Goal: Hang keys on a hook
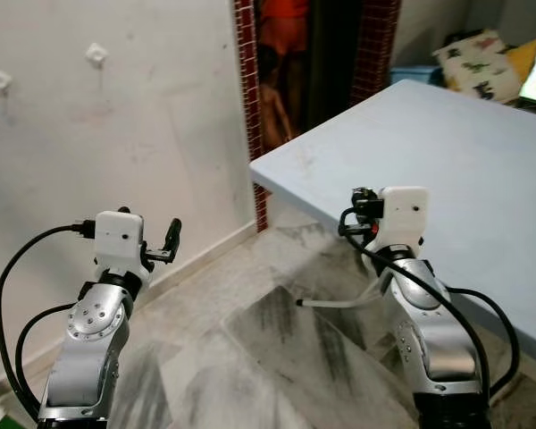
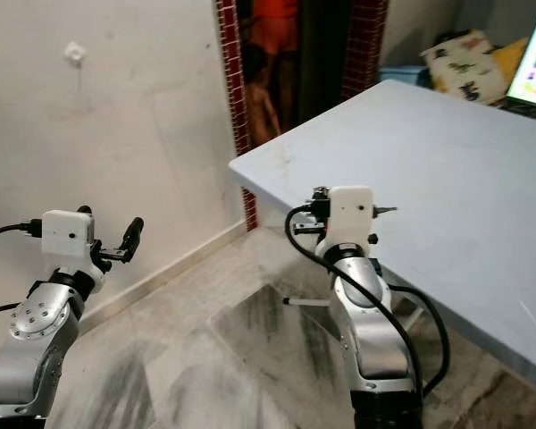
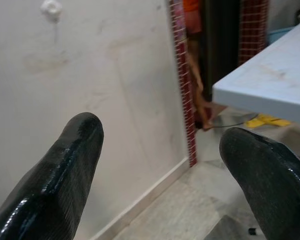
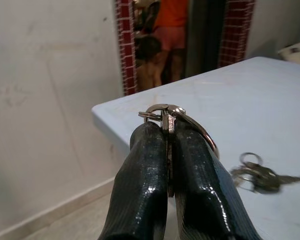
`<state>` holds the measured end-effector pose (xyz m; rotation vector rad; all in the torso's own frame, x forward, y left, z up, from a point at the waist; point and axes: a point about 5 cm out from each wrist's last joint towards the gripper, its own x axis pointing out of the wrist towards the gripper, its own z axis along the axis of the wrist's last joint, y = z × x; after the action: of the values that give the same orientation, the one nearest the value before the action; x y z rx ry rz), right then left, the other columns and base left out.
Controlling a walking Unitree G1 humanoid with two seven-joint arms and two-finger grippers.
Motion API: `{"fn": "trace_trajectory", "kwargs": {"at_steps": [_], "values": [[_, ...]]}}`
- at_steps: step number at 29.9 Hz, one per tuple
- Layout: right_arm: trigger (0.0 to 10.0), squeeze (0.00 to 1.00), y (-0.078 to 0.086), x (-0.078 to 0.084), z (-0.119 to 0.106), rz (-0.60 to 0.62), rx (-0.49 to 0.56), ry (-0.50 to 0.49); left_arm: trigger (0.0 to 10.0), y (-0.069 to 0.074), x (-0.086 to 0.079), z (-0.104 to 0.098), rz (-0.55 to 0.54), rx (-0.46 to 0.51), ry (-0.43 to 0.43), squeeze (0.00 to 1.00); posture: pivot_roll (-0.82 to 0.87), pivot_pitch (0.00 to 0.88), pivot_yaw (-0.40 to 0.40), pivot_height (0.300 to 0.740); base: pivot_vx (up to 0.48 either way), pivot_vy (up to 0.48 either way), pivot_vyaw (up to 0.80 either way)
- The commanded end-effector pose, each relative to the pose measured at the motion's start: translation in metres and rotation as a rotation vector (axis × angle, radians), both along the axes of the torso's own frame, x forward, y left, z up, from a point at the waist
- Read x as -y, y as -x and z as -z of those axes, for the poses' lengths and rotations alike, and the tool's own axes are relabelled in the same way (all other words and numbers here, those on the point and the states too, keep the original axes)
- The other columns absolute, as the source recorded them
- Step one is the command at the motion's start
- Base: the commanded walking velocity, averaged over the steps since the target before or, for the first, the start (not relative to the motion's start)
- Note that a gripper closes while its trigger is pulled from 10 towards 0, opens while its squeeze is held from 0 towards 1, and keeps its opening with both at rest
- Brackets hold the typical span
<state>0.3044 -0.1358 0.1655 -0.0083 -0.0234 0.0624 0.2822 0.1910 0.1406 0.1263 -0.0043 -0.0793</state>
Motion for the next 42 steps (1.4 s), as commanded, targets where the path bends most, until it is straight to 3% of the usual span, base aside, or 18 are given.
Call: {"fn": "trace_trajectory", "kwargs": {"at_steps": [1,23,42], "values": [[10.0,0.00,-0.004,-0.007,-0.006,-0.026,0.025,-0.011,10.0,-0.001,-0.002,-0.006,-0.005,0.022,-0.009,0.00,0.03,0.000,0.085,0.740,0.000,0.000,0.79],[10.0,0.00,-0.013,-0.014,-0.012,-0.062,0.061,-0.002,10.0,0.003,0.006,0.000,0.031,-0.004,0.047,0.00,0.03,0.000,0.082,0.740,0.000,0.000,0.75],[10.0,0.00,-0.013,-0.014,-0.015,-0.060,0.084,-0.011,10.0,0.003,0.009,-0.001,0.066,0.005,0.079,0.00,0.03,0.000,0.081,0.740,0.048,0.000,0.00]]}}
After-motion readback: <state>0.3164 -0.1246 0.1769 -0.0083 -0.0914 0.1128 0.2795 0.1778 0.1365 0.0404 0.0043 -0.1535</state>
